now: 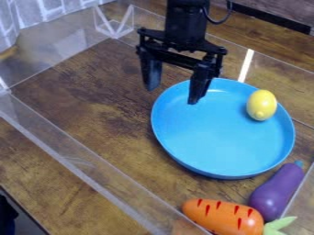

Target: Remove the carrot from the blue tray and put it on the table

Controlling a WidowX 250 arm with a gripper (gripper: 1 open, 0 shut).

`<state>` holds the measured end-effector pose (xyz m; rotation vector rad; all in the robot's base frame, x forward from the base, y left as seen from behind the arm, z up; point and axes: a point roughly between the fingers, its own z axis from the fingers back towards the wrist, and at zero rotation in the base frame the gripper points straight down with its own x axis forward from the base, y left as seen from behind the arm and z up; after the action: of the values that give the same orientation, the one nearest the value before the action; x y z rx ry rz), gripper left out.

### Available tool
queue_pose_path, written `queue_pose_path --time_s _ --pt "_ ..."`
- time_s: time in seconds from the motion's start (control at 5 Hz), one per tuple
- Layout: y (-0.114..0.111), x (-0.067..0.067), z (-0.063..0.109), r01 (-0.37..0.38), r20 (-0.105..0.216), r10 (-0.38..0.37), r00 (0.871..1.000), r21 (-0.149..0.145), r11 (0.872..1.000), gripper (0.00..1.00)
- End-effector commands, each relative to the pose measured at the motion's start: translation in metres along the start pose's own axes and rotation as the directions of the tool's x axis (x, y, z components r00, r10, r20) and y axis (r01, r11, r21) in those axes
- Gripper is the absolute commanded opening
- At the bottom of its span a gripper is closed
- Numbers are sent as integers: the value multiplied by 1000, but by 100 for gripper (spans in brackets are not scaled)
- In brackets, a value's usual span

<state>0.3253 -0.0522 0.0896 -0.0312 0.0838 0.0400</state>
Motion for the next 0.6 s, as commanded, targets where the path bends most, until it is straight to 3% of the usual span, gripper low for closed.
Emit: queue_pose_path --time_s 0.0,0.4 --pt "-11 12 13 18 62 -17 998 -17 1000 100" --pt "-28 26 7 16 86 -12 996 -41 999 100"
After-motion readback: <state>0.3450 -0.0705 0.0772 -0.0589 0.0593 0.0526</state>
